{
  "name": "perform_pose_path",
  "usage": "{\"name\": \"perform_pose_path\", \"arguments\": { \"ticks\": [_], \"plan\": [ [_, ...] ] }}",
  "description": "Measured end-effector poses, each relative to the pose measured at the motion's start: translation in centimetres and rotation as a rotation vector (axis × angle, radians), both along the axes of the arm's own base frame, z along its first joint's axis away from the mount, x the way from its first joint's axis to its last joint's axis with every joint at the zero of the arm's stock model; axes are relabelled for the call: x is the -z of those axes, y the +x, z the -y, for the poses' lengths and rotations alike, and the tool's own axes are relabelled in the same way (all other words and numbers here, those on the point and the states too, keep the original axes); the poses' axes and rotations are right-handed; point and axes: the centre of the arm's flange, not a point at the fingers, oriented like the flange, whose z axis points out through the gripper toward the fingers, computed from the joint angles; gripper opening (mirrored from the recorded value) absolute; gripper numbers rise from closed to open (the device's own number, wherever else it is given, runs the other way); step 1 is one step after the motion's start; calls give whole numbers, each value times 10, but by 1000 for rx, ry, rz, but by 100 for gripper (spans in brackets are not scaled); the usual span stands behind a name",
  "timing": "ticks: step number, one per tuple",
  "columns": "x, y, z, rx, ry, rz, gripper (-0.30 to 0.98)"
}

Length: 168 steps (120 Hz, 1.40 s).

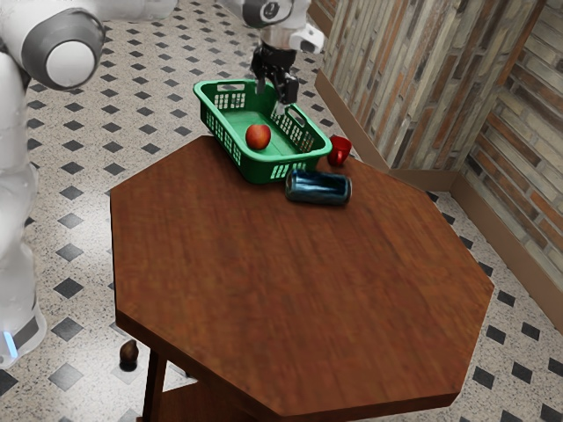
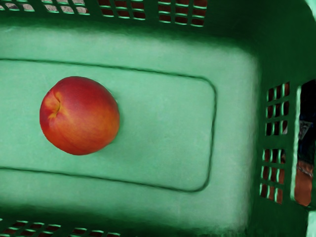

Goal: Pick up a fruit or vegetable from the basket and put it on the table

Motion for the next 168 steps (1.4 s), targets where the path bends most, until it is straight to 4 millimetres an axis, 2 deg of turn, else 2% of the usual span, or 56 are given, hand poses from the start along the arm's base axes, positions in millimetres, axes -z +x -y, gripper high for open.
{"name": "perform_pose_path", "arguments": {
  "ticks": [6,12,19,29,36,44,58,84,101,107,115,131,154,168],
  "plan": [
    [6,13,29,50,-12,-5,67],
    [5,18,40,72,-17,-5,67],
    [3,20,25,47,-7,-2,67],
    [-1,7,-13,-16,-10,7,67],
    [-2,1,-26,-36,-15,11,67],
    [0,1,-27,-35,-27,13,67],
    [25,15,-24,-33,-66,-7,67],
    [55,23,-32,-20,-89,-45,67],
    [68,13,-48,-20,-94,-83,67],
    [70,11,-48,-10,-100,-91,67],
    [86,9,-45,-2,-118,-124,67],
    [102,5,-49,1,-130,-158,67],
    [111,14,-57,11,-83,-119,67],
    [126,17,-69,1,-45,-86,67]
  ]
}}
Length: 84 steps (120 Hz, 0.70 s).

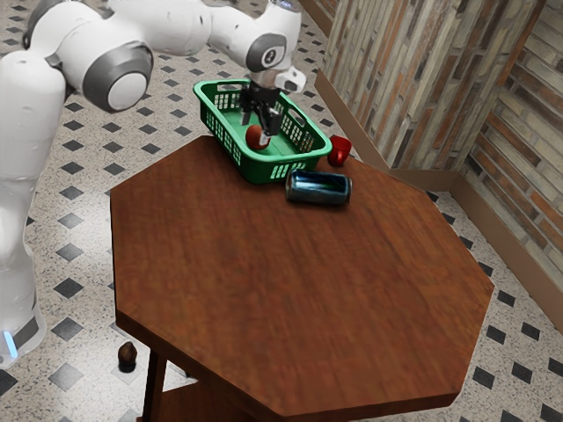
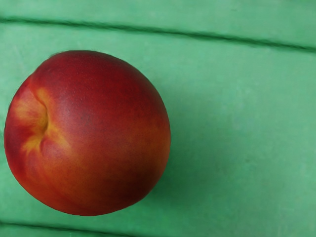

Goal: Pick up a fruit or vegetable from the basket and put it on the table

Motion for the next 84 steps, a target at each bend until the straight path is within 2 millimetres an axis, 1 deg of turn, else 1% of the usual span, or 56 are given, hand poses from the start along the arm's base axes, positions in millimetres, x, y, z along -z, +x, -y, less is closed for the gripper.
{"name": "perform_pose_path", "arguments": {
  "ticks": [16,27,42,50,63,84],
  "plan": [
    [-4,10,-5,-2,37,92,67],
    [-5,11,-7,-8,35,119,67],
    [-2,0,-18,-31,9,95,67],
    [0,-3,-20,-35,-2,78,67],
    [11,1,-20,-32,8,65,67],
    [15,7,-21,-27,31,85,66]
  ]
}}
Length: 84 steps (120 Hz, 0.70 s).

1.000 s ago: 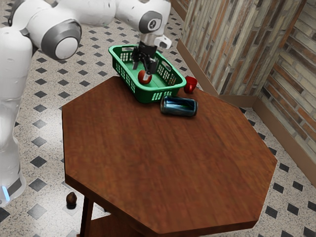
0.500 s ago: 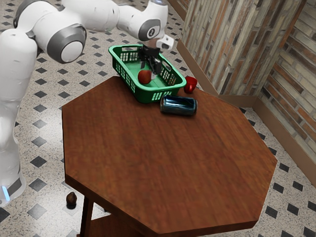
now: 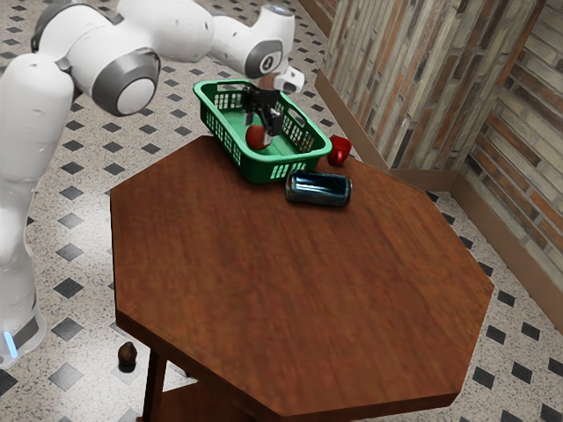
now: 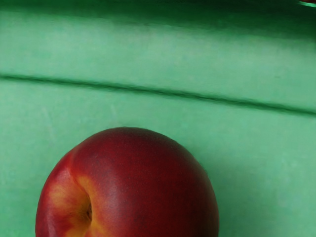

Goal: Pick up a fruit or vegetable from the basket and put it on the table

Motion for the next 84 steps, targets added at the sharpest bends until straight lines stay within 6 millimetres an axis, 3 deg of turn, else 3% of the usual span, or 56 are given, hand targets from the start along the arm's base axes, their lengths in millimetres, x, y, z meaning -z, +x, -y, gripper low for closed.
{"name": "perform_pose_path", "arguments": {
  "ticks": [44,69,78,84],
  "plan": [
    [15,10,-9,-18,33,48,60],
    [24,17,-10,-39,27,78,36],
    [18,18,-12,-45,27,92,35],
    [-1,20,-10,-35,38,90,32]
  ]
}}
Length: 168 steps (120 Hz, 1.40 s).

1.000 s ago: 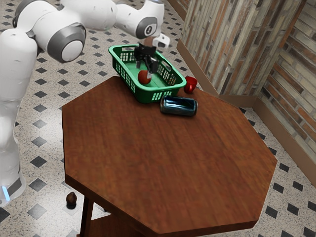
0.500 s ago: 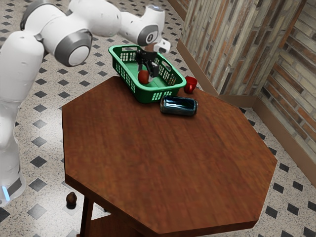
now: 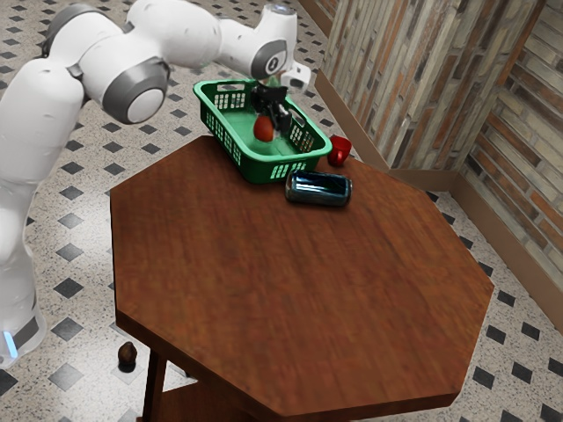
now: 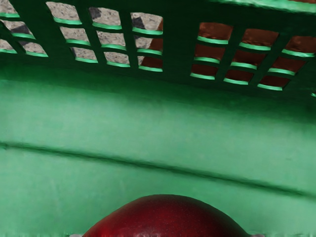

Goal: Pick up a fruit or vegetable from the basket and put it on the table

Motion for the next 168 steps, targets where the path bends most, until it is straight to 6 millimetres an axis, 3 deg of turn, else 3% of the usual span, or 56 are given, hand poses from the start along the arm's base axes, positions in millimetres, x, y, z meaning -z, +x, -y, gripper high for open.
{"name": "perform_pose_path", "arguments": {
  "ticks": [11,20,28,36,44,51,58,62,67,73,81,105,129,168],
  "plan": [
    [-47,2,17,29,53,-25,31],
    [-98,2,36,59,88,-45,33],
    [-148,4,71,110,103,-42,32],
    [-191,7,128,221,78,-8,31],
    [-222,14,215,398,43,22,29],
    [-234,16,329,613,36,18,31],
    [-234,5,437,807,36,2,34],
    [-224,-2,476,879,36,-13,33],
    [-208,-5,502,924,35,-30,32],
    [-179,-5,511,937,29,-64,30],
    [-139,-1,505,917,25,-105,28],
    [-64,6,513,885,63,-66,28],
    [-25,12,502,829,89,63,28],
    [-2,12,502,759,99,129,28]
  ]
}}
